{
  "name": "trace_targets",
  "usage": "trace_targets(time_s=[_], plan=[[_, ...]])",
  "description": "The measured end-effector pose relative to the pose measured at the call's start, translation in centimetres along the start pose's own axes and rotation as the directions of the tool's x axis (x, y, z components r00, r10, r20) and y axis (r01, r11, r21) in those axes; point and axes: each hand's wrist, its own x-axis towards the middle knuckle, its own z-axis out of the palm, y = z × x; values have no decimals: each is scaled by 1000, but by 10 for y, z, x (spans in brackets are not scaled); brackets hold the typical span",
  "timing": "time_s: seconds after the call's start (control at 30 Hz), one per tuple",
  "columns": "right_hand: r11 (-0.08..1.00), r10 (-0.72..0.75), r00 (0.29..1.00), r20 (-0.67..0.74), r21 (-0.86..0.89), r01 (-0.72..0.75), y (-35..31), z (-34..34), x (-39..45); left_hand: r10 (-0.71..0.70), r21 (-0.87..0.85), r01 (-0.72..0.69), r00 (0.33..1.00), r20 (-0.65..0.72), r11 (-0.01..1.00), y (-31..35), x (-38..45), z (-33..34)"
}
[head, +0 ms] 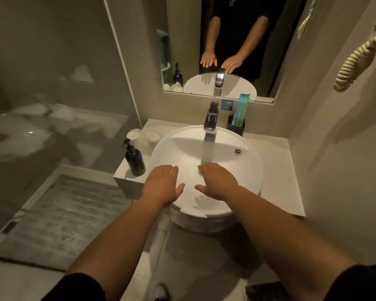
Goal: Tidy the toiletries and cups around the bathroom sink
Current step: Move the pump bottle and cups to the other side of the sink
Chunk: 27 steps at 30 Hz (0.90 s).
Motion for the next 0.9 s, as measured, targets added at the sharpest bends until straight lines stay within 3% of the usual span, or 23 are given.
trace_targets(time_s=[0.3,0.57,0.9], plan=[[985,-168,981,95,56,163,-114,27,70,-209,3,209,978,17,978,-123,-52,3],[985,-76,992,104,160,58,-159,28,137,-261,-86,263,965,34,961,-199,-20,18],[989,2,989,149,144,-24,-154,42,187,-254,-73,265,958,132,961,-210,36,38]])
